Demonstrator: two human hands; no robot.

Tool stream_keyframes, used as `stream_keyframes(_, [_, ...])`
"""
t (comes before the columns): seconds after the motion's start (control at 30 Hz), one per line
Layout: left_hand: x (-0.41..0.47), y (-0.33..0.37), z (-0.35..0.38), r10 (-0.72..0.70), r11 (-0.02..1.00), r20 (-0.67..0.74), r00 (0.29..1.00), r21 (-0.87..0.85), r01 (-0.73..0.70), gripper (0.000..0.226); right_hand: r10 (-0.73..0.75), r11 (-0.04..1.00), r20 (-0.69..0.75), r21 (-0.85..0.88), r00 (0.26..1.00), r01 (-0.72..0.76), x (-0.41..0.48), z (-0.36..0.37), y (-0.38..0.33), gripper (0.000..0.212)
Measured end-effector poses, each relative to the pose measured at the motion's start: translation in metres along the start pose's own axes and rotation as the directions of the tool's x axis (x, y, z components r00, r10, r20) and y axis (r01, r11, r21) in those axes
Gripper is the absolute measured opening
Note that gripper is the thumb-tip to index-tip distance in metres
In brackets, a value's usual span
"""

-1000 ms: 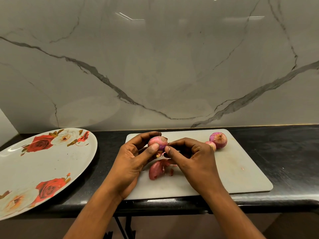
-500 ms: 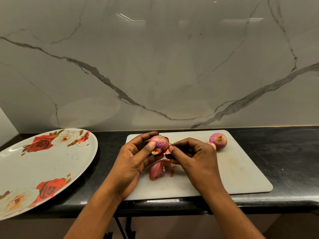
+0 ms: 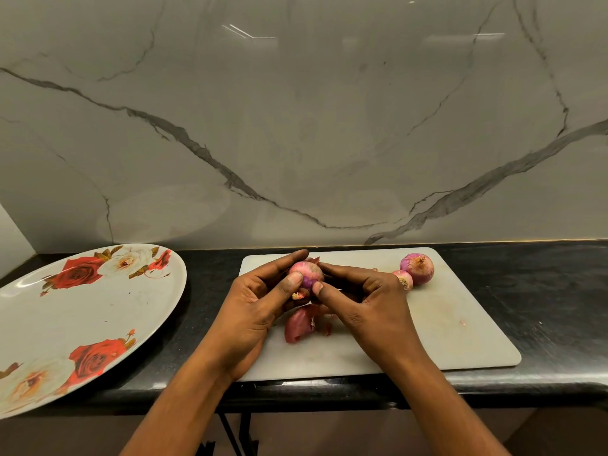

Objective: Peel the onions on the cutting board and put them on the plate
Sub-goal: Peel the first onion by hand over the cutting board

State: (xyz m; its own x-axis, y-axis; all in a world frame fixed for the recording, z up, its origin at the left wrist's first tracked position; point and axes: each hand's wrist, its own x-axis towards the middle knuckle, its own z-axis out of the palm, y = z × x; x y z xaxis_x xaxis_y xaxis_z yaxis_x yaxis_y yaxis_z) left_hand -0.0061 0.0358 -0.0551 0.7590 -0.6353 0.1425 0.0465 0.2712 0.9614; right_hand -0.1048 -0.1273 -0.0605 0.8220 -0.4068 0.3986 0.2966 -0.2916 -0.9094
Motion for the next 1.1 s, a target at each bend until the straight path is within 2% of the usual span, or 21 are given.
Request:
stream_keyframes(0.27, [0.0009,-0.0014,-0.0009,-0.016,1.000,0.036,0.999,-0.010,0.017,0.042,-0.006,1.000,0.004,0.025,1.000,0.006,-0.0001,-0.0015,-0.0003,0.032])
stream_keyframes(0.43, [0.0007,0.0004,-0.0001,-0.017,0.996,0.009,1.000,-0.084,0.018,0.042,0.016,1.000,-0.046,0.021,0.999,-0.015,0.0011,-0.0005,0.0010,0.037])
stream_keyframes(0.67, [0.0027,-0.0005,-0.0007,-0.026,0.997,-0.035,0.999,-0.071,0.024,0.039,0.053,0.998,-0.086,0.040,0.995,-0.050,-0.0001,-0.0004,0.0046,0.024])
stream_keyframes(0.87, [0.0037,-0.0008,-0.0001,-0.056,0.991,-0.070,0.996,-0.122,0.047,0.039,0.040,0.999,-0.138,-0.016,0.990,-0.043,0.0002,-0.0013,0.0045,0.016])
stream_keyframes(1.1, [0.0036,-0.0001,0.0016,-0.065,0.988,-0.077,0.995,-0.148,0.053,0.037,0.063,0.995,-0.145,-0.065,0.987,-0.073,0.0003,0.0000,0.0074,0.028])
